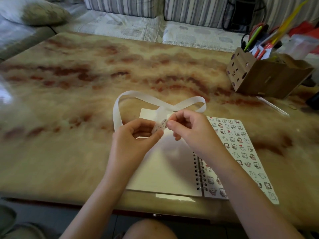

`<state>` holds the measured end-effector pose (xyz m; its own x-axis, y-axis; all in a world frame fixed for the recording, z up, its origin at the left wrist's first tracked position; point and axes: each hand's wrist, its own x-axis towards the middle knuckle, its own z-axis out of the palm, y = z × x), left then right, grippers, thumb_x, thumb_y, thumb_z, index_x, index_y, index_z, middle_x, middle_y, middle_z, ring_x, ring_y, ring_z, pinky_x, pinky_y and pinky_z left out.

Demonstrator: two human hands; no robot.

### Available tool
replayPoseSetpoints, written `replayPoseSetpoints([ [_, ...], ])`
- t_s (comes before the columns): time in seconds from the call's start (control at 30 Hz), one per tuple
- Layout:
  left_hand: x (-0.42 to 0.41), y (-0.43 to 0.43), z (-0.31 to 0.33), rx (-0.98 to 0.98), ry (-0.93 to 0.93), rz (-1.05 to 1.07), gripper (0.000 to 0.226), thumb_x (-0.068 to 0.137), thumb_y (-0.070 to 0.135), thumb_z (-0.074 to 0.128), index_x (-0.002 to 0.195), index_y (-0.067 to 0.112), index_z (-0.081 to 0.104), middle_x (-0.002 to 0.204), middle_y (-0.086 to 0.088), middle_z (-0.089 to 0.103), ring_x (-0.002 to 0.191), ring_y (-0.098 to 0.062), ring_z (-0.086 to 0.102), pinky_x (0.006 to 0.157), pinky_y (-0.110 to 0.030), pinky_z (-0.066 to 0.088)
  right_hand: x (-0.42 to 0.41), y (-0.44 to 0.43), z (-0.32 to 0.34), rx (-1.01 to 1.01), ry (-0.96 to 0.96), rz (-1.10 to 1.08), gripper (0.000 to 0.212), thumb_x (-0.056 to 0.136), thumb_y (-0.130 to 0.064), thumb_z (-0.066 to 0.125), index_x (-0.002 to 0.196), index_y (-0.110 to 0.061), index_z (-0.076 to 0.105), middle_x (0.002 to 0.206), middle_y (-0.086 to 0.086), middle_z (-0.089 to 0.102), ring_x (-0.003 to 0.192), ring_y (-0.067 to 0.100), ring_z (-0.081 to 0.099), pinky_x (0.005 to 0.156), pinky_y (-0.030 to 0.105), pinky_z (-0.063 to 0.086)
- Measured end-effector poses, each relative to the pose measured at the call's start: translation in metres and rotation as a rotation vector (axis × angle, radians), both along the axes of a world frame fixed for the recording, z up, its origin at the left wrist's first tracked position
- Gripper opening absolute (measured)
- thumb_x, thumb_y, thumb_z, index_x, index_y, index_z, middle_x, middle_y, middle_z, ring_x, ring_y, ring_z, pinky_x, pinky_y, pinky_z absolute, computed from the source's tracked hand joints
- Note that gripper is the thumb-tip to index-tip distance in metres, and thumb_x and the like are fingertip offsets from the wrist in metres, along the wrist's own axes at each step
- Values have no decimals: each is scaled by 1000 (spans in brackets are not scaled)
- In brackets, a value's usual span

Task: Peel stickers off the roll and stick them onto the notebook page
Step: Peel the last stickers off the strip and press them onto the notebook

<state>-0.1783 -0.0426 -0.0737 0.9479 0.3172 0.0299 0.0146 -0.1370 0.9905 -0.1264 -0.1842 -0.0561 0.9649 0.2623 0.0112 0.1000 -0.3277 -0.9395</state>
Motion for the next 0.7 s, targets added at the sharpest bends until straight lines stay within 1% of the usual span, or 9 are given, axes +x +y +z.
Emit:
replayPoseSetpoints([
  [0.1, 1, -1, -3, 62, -29, 26, 8, 75, 15, 77, 79, 19, 72, 73, 10, 72, 69, -3, 67, 64, -11, 48, 0, -1, 2, 102, 91, -19, 6, 85, -5, 65, 85, 1, 68, 64, 3, 63, 52, 6, 57, 56, 15, 48],
  [0.2, -1, -4, -3, 126, -40, 32, 7, 76, 13, 76, 76, 18, 70, 73, 11, 70, 65, 0, 63, 60, -6, 44, -1, -1, 3, 115, 107, -23, 6, 83, -1, 65, 84, 5, 67, 65, 7, 65, 51, 7, 60, 54, 16, 50],
  [0.27, -1, -4, -4, 163, -47, 44, 7, 76, 14, 76, 76, 19, 70, 73, 11, 70, 66, -3, 64, 60, -6, 44, -1, -2, 4, 116, 102, -37, 6, 82, -1, 66, 83, 4, 67, 63, 5, 65, 50, 7, 61, 54, 17, 50],
  [0.33, -1, -4, -5, 159, -41, 47, 7, 76, 15, 77, 76, 20, 71, 73, 12, 70, 67, -4, 65, 61, -6, 45, 1, -3, 7, 125, 107, -36, 3, 82, -1, 66, 82, 2, 68, 61, 4, 65, 50, 8, 60, 55, 17, 51],
  [0.47, -1, -3, -5, 176, -35, 17, 9, 77, 13, 76, 76, 21, 70, 73, 12, 70, 67, -4, 64, 61, -6, 45, 2, -4, 7, 38, 87, -11, 4, 82, -7, 67, 79, -9, 68, 65, -2, 63, 52, 7, 57, 56, 21, 49],
  [0.53, -1, -2, -5, 146, -14, -10, 6, 77, 15, 75, 77, 19, 71, 73, 9, 71, 69, -4, 65, 62, -7, 46, 3, -3, 7, -11, 45, -23, 2, 81, -12, 68, 79, -12, 68, 69, -7, 63, 54, 6, 57, 60, 24, 52],
  [0.6, 0, -2, -5, 98, 13, -43, 4, 78, 17, 74, 79, 17, 71, 74, 6, 72, 72, -7, 67, 66, -10, 49, 3, -3, 7, -23, 7, -24, 2, 81, -14, 69, 81, -12, 68, 70, -9, 64, 57, 7, 57, 66, 28, 53],
  [0.63, 1, -2, -4, 67, 24, -60, 3, 78, 17, 74, 79, 17, 71, 75, 5, 72, 72, -8, 68, 67, -11, 50, 3, -3, 7, -18, -9, -21, 2, 81, -13, 69, 81, -12, 68, 69, -9, 63, 58, 7, 58, 66, 27, 53],
  [0.7, 2, -1, -3, -5, 40, -85, 3, 79, 16, 73, 82, 17, 71, 76, 4, 73, 71, -10, 70, 68, -14, 53, 3, -3, 7, 3, -39, -15, 3, 82, -10, 68, 80, -11, 67, 68, -8, 63, 59, 7, 57, 60, 20, 51],
])
